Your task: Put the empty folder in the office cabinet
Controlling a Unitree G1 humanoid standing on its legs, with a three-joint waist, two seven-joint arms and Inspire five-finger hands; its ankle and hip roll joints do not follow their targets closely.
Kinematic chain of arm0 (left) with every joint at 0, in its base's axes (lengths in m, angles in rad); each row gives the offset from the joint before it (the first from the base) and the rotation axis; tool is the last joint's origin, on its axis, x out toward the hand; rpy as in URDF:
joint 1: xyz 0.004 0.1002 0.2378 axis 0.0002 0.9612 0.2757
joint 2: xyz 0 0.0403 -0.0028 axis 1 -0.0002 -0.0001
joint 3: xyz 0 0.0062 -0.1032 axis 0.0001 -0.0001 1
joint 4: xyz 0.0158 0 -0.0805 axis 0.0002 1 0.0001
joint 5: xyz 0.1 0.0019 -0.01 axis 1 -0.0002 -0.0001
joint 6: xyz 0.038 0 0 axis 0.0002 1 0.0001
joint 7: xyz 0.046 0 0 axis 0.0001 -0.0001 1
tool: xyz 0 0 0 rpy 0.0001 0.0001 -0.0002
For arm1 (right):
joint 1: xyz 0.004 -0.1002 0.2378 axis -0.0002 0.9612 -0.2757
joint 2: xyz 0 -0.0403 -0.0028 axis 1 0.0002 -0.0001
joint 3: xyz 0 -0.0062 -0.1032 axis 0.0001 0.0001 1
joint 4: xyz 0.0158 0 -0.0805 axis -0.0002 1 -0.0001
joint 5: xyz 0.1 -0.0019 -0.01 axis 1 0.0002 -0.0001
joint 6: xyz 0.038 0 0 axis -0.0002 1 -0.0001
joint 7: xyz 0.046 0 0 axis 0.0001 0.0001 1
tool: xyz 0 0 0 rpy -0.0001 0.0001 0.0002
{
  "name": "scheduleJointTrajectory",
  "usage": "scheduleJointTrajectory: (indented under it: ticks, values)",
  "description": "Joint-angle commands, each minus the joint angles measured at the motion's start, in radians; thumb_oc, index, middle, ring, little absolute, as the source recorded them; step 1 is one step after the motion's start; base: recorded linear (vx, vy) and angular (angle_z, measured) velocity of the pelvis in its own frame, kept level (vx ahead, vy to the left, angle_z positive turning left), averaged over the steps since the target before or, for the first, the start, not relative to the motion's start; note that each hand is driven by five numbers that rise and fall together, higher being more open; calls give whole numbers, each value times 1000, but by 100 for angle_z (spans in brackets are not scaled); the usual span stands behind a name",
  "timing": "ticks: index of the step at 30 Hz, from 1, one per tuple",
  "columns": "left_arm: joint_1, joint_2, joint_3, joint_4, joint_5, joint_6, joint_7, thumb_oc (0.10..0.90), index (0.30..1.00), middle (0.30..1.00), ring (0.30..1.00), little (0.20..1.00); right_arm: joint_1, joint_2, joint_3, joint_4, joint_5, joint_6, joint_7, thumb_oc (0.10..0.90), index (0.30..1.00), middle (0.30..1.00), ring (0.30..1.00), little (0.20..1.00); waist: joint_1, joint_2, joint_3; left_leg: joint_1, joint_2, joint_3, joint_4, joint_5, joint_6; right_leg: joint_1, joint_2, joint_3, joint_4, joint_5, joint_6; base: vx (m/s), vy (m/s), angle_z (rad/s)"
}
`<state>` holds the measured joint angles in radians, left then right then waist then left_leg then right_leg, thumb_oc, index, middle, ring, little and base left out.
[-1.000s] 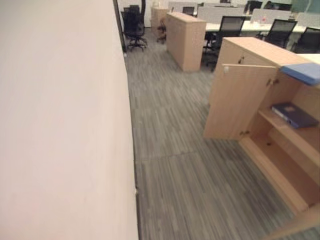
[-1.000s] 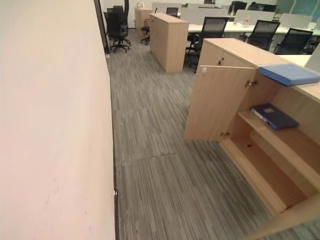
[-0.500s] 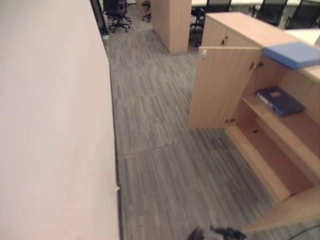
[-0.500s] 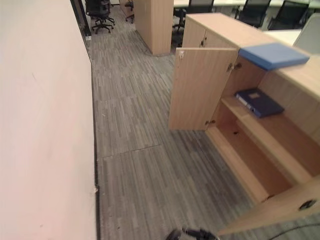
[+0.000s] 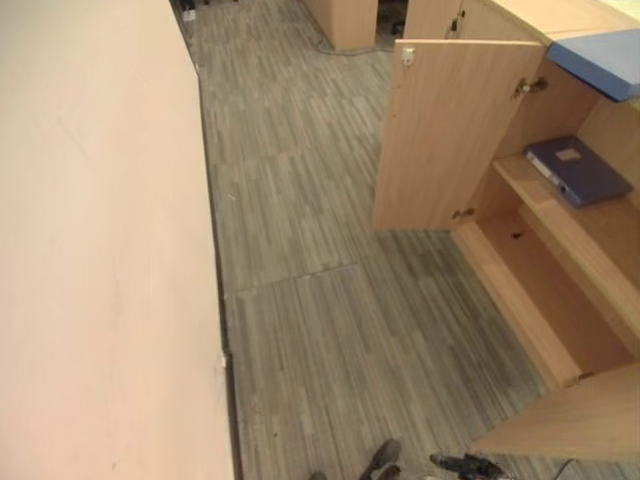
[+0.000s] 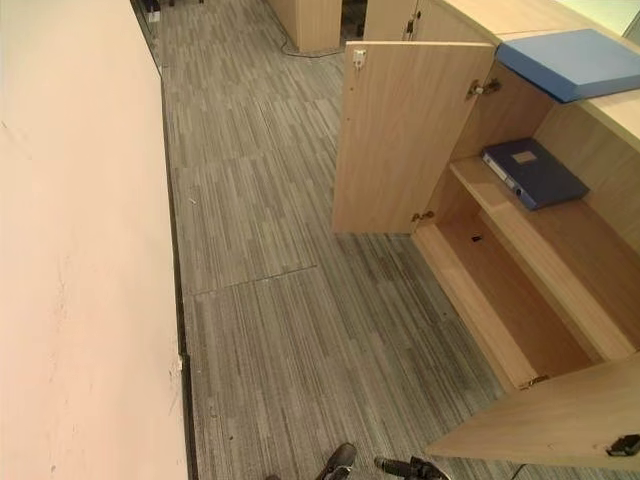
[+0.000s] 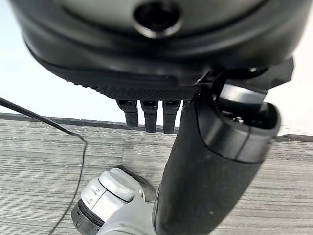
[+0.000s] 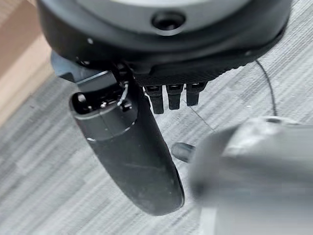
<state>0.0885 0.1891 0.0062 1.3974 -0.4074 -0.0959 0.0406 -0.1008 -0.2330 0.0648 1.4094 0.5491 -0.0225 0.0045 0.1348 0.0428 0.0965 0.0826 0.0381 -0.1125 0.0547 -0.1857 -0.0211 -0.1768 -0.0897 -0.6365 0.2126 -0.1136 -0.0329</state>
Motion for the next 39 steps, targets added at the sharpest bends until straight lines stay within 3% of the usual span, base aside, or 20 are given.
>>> scheduleJointTrajectory:
  ticks: [1,2,3,4,6,7,8,11,12,16,21,24,26,29,30,32,33,34,37,39]
  values:
    - [8,2,0,-14,18,-24,21,800,900,900,900,900,-19,-26,10,-32,-45,-29,0,800,900,900,900,900,33,-35,19,-10,-72,40,360,181,-72,116,11,87,-129,31,34,402,-251,-16]
    - [4,4,0,-19,18,-23,19,800,900,900,900,900,-19,-34,8,-31,-47,-28,-2,800,900,900,900,900,46,-40,32,-56,-93,29,465,227,-90,139,9,99,-130,21,22,293,-188,-40]
    - [3,4,-1,-19,17,-23,19,800,900,900,900,900,-20,-34,7,-30,-47,-28,-2,800,900,900,900,900,46,-39,32,-63,-92,29,475,224,-91,136,10,98,-129,20,20,202,-98,-58]
    - [-2,3,-2,-29,15,-22,23,800,900,900,900,900,-17,-51,-6,-32,-50,-26,-10,800,900,900,900,900,62,-52,53,-150,-105,48,621,245,-109,174,2,120,-136,9,10,132,-61,-68]
    - [0,0,-2,-30,15,-22,23,800,900,900,900,900,-12,-54,-9,-29,-51,-24,-12,800,900,900,900,900,70,-58,58,-196,-96,65,655,208,-94,190,-2,134,-142,2,9,186,-34,-50]
    - [5,-3,-2,-31,11,-21,23,800,900,900,900,900,-11,-54,-9,-28,-53,-23,-12,800,900,900,900,900,80,-66,62,-241,-88,81,651,177,-77,215,-4,148,-154,-2,11,333,28,-52]
    - [14,-2,-2,-32,12,-19,21,800,900,900,900,900,-8,-53,-4,-17,-61,-22,-14,800,900,900,900,900,100,-94,71,-324,-66,100,555,89,-28,256,-20,178,-183,0,34,259,36,-59]
    - [21,7,2,-27,6,-18,22,800,900,900,900,900,-7,-47,5,-7,-69,-22,-11,800,900,900,900,900,120,-117,79,-343,-45,86,408,69,-14,278,-34,209,-198,4,53,243,106,-68]
    - [24,15,1,-19,-3,-26,28,800,900,900,900,900,-7,-38,15,0,-76,-25,-11,800,900,900,900,900,133,-114,88,-372,34,15,164,245,-45,301,-36,224,-210,14,68,202,174,-71]
    - [31,5,6,7,-26,-32,30,800,900,900,900,900,2,-34,17,12,-90,-20,-12,800,900,900,900,900,141,-85,85,-380,158,-72,-72,354,-74,338,-52,298,-201,-10,95,264,220,-69]
    - [61,-27,28,50,-19,-25,22,800,900,900,900,900,20,-25,-5,9,-90,-13,6,800,900,900,900,900,141,-46,12,-268,123,-99,-139,356,-102,360,-90,316,-213,22,138,267,312,-60]
    - [65,-20,27,51,4,-21,17,800,900,900,900,900,36,3,-14,10,-81,-6,16,800,900,900,900,900,136,-74,-34,-206,21,-38,-142,299,-54,350,-204,321,-211,89,200,260,389,-36]
    - [65,-20,27,51,4,-21,17,800,900,900,900,900,37,4,-14,10,-81,-6,16,800,900,900,900,900,138,-76,-34,-206,18,-35,-142,299,-52,349,-208,323,-210,89,202,99,162,-45]
    - [54,5,18,43,33,-17,17,800,900,900,900,900,40,15,-25,-2,-71,-3,21,800,900,900,900,900,130,-90,-49,-164,-67,-3,-142,253,-5,331,-318,316,-134,163,238,181,332,-20]
    - [54,5,18,43,33,-17,16,800,900,900,900,900,40,15,-25,-3,-71,-3,21,800,900,900,900,900,131,-92,-49,-163,-70,-2,-142,253,-3,329,-322,318,-132,162,240,101,213,16]
    - [51,16,8,36,50,-13,13,800,900,900,900,900,39,15,-33,-21,-58,-8,18,800,900,900,900,900,113,-89,-38,-123,-132,18,-142,219,41,280,-412,313,4,288,226,189,354,5]
    - [51,20,8,34,57,-10,11,800,900,900,900,900,39,20,-33,-27,-52,-10,17,800,900,900,900,900,111,-88,-34,-94,-139,28,-142,188,46,276,-431,300,52,279,224,313,476,-38]
    - [59,24,9,37,72,1,7,800,900,900,900,900,36,30,-21,-42,-46,-15,20,800,900,900,900,900,122,-82,-20,-57,-142,77,-142,162,59,250,-477,195,135,295,217,277,298,-61]
    - [69,27,21,38,65,7,7,800,900,900,900,900,28,33,-8,-53,-43,-14,23,800,900,900,900,900,123,-83,1,-27,-131,115,-142,139,62,211,-478,134,172,292,229,137,96,-83]
    - [73,22,23,35,51,7,10,800,900,900,900,900,1,25,2,-65,-41,-16,23,800,900,900,900,900,115,-63,30,-4,-112,136,-142,132,63,130,-427,88,153,292,240,94,-35,-64]
